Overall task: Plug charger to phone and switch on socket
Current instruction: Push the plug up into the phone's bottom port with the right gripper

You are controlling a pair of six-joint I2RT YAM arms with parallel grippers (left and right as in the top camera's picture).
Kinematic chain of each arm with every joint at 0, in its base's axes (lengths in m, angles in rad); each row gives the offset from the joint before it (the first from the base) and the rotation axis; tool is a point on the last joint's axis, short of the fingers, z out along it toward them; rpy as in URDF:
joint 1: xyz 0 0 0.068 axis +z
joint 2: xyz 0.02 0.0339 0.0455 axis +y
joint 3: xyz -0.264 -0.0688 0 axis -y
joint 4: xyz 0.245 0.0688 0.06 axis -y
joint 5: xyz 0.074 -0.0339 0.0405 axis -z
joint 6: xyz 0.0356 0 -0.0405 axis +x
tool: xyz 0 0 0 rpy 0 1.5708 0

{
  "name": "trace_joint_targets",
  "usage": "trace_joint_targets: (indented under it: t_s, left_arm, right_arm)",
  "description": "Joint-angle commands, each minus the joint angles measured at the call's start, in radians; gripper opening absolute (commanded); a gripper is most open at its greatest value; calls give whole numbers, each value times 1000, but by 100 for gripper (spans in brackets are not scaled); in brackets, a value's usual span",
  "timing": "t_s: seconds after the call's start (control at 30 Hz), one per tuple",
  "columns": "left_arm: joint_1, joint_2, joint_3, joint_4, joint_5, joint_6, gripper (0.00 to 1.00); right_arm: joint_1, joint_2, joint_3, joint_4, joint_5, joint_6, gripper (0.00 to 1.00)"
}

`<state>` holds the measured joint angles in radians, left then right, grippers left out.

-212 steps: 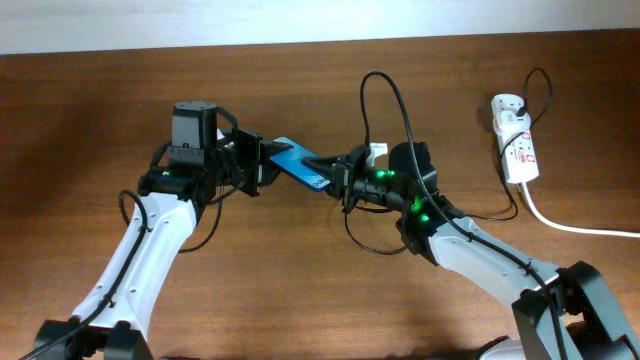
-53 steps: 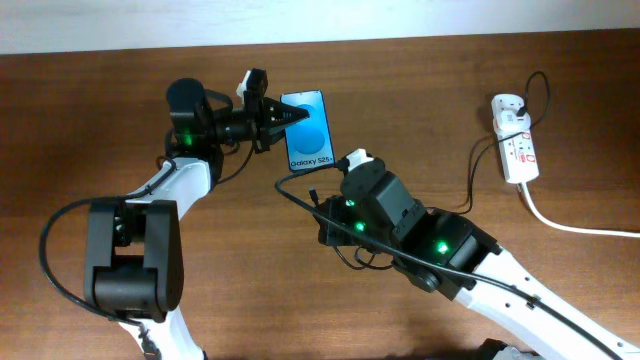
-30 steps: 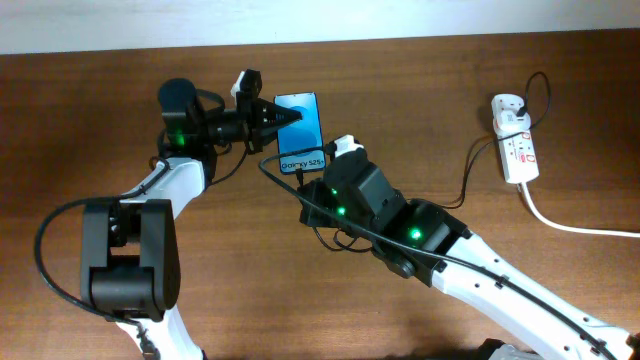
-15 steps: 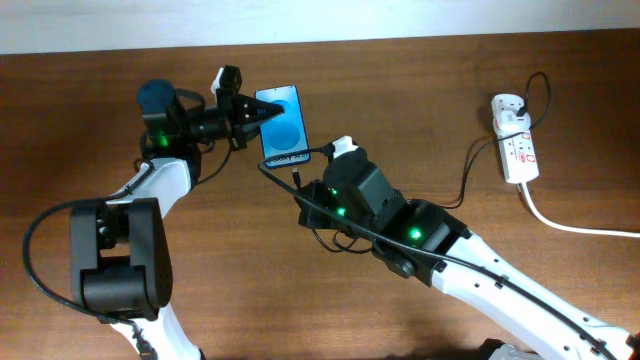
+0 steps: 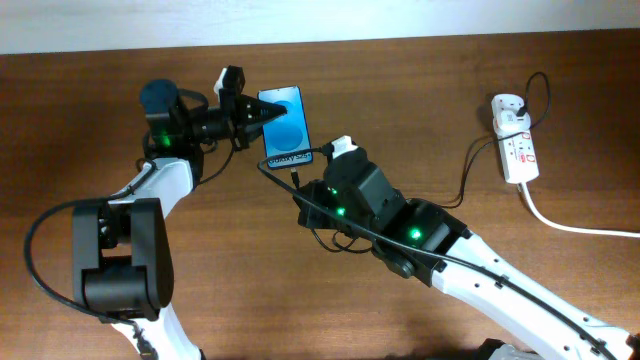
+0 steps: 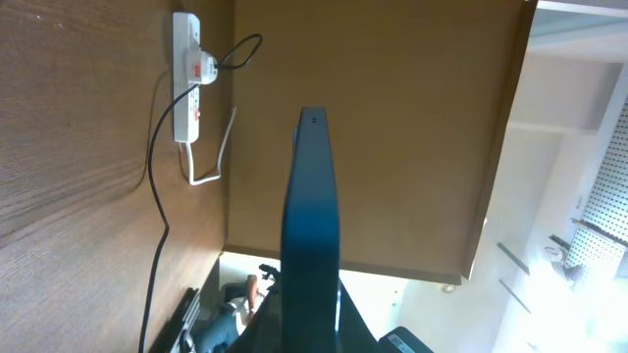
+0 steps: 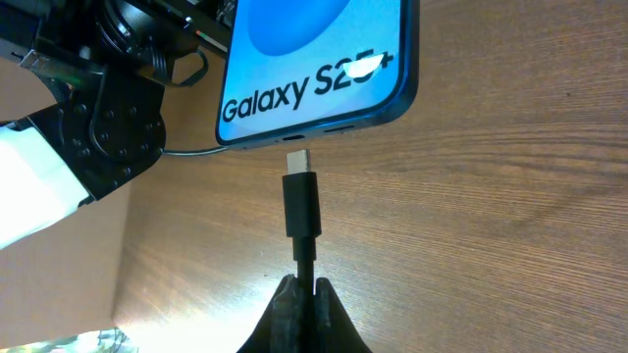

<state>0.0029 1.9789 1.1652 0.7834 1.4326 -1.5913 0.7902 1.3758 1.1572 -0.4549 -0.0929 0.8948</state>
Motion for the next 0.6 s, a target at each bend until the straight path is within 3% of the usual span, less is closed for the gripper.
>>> trace_joint_targets:
  t_s: [0.0, 0.57]
  left_arm:
    - [-3, 2, 21, 9, 11, -9, 0]
    - [-13, 2, 21, 9, 19, -30, 0]
  right_arm:
    - [7, 0, -2, 15, -5, 8, 4]
    - [6, 7, -2, 27, 15, 9, 4]
